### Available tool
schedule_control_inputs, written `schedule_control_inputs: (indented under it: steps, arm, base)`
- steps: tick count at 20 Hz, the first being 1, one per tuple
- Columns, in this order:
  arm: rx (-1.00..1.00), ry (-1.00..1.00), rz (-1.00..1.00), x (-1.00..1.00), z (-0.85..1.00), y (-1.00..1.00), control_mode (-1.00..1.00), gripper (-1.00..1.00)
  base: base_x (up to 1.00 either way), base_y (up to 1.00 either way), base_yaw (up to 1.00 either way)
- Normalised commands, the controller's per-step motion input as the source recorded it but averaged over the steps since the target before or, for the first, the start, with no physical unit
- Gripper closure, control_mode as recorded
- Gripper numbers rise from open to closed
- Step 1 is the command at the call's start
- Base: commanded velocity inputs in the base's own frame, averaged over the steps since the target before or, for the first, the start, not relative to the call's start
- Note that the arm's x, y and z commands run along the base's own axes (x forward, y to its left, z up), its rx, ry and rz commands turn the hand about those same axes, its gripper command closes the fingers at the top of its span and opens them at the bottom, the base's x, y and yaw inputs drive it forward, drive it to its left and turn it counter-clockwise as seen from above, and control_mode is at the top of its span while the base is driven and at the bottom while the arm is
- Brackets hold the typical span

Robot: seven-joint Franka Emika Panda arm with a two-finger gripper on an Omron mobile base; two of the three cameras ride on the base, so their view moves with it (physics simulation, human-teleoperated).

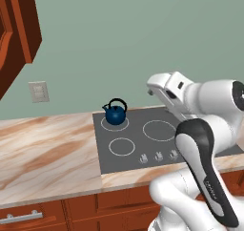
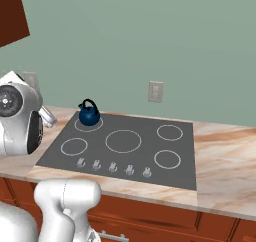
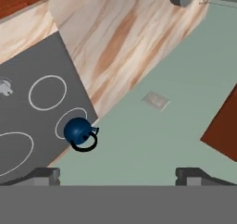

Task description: Pick the kettle from the cabinet and place it on a stove burner. Then pick the pot from the counter and place it on another stove burner. Finally, turn both burners on.

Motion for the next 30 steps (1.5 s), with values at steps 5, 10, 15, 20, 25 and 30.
schedule_control_inputs:
  steps: [5, 10, 15, 20, 25, 30]
  arm:
    - [-0.24, 0.00, 0.00, -0.66, 0.24, 0.10, -1.00, -1.00]
    - [-0.14, -0.04, 0.00, -0.63, -0.01, 0.01, -1.00, -1.00]
    - [-0.04, -0.05, 0.00, -0.49, 0.00, -0.01, -1.00, -1.00]
    - [0.00, -0.01, 0.00, -0.04, 0.00, 0.00, -1.00, -1.00]
    - [0.02, -0.09, -0.03, -0.38, -0.02, -0.06, -1.00, -1.00]
    - [0.03, -0.04, -0.04, -0.26, 0.00, -0.08, -1.00, -1.00]
  base:
    - [0.00, 0.00, 0.00]
    - [0.00, 0.00, 0.00]
    - [0.00, 0.00, 0.00]
    - [0.00, 0.00, 0.00]
    - [0.00, 0.00, 0.00]
    - [0.00, 0.00, 0.00]
